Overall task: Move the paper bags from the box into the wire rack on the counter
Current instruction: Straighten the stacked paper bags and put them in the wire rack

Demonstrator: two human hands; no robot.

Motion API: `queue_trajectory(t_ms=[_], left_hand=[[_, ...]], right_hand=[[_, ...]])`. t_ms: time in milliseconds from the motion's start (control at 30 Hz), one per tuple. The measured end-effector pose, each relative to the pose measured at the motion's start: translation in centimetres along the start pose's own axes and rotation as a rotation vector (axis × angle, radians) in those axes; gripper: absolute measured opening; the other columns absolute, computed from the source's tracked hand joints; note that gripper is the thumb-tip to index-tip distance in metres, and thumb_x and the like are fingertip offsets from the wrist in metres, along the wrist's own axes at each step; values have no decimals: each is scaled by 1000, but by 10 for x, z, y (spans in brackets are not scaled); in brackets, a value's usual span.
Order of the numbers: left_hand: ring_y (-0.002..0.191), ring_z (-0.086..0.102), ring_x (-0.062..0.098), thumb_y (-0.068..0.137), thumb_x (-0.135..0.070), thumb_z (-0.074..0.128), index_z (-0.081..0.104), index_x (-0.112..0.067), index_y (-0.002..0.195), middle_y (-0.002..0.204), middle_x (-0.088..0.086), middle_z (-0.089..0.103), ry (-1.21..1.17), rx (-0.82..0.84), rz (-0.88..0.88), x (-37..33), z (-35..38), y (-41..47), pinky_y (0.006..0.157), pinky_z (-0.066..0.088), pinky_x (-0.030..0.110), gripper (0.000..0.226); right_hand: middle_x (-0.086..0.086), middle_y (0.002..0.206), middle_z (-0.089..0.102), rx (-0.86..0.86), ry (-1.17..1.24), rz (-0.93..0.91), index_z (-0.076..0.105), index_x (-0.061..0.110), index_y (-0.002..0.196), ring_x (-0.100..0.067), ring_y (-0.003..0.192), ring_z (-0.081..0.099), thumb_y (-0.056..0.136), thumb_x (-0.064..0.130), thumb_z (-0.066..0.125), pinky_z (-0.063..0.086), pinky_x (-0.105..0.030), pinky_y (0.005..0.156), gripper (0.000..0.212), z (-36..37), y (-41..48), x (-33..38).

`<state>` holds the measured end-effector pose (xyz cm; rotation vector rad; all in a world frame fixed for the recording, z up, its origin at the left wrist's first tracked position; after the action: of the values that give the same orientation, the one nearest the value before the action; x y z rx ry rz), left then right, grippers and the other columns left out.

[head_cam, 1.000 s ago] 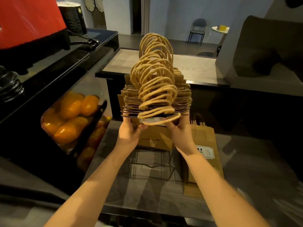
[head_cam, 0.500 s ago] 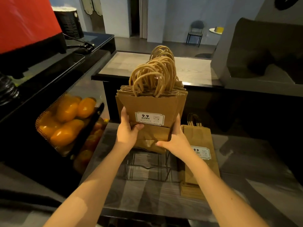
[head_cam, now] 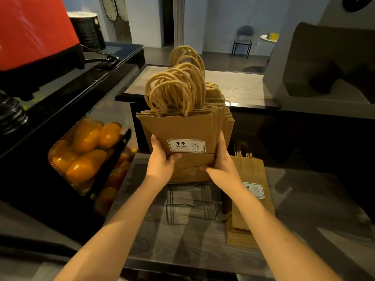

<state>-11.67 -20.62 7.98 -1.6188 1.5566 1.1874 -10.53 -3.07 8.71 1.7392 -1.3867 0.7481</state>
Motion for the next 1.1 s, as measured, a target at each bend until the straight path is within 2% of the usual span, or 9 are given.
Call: queue_trajectory(t_ms=[133, 267, 433, 533, 600, 733, 867, 1000, 1100], left_hand=[[131, 41, 27, 90, -10, 63, 4, 1, 146, 142, 13, 42, 16, -48, -1, 3, 5, -2, 93, 29, 15, 83], [123, 47, 22, 88, -10, 64, 10, -1, 145, 129, 4, 47, 80, -10, 11, 15, 16, -12, 87, 30, 13, 80], [110, 39, 6, 88, -4, 64, 12, 3, 144, 117, -7, 37, 112, 38, 41, 27, 23, -19, 82, 28, 0, 77], [110, 44, 5, 88, -6, 63, 19, -9, 142, 119, -7, 46, 78, 77, 20, 35, 24, -21, 83, 36, 1, 69], [113, 49, 9, 89, -11, 63, 20, -14, 142, 122, -5, 51, 82, 120, -25, 46, 27, -23, 90, 43, 19, 68], [111, 54, 13, 90, -25, 64, 36, -22, 131, 110, -14, 53, 70, 159, -179, 47, 23, -22, 84, 39, 24, 50], [107, 44, 4, 84, -26, 71, 33, -23, 133, 116, -14, 49, 40, 212, -179, 42, 18, -26, 90, 38, 21, 62], [112, 53, 8, 72, -29, 80, 50, -24, 124, 121, -7, 53, 1, 72, -118, 41, 16, -32, 84, 43, 16, 60], [116, 46, 15, 68, -26, 82, 36, -19, 136, 131, 0, 40, -10, 19, -155, 31, 17, -31, 92, 43, 26, 83]], right_hand=[[-14, 146, 43, -19, -130, -75, -2, 30, 148, -28, 131, 46, 76, 7, 80, 40, -47, 108, 111, -3, 7, -11], [-9, 146, 44, 39, -141, 101, -8, 27, 153, -24, 132, 45, 78, 7, 76, 40, -42, 109, 114, 7, -7, -31], [-14, 143, 41, -24, -283, 147, 7, 19, 154, -32, 133, 31, 74, 22, 81, 31, -48, 112, 109, 15, -4, -51], [-6, 148, 36, 49, -75, 230, 14, 20, 152, -23, 139, 29, 80, 15, 76, 27, -43, 117, 95, 18, -9, -51], [-1, 142, 44, 87, 109, 268, 23, 24, 145, -17, 135, 40, 85, 13, 71, 34, -41, 114, 78, 20, -16, -50], [-3, 136, 51, 91, 150, 265, 32, 20, 138, -20, 130, 47, 91, 14, 64, 40, -40, 109, 58, 24, -22, -56], [8, 135, 48, 100, 193, 286, 24, 35, 140, -9, 127, 44, 88, 11, 67, 38, -31, 108, 72, 23, -22, -51], [-2, 136, 43, -8, 309, 266, 30, 21, 138, -16, 127, 43, 81, 5, 74, 43, -24, 101, 73, 23, -23, -49], [-1, 137, 43, 4, 312, 264, 28, 16, 144, -14, 126, 42, 83, 10, 73, 37, -25, 102, 76, 20, -22, -44]])
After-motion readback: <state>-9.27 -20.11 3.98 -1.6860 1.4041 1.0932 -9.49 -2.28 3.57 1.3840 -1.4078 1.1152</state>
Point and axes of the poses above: each hand's wrist, its own y-axis towards the middle knuckle, its own z-axis out of the palm, x = y × z, the point moved 1 cm from there along y, towards the middle knuckle
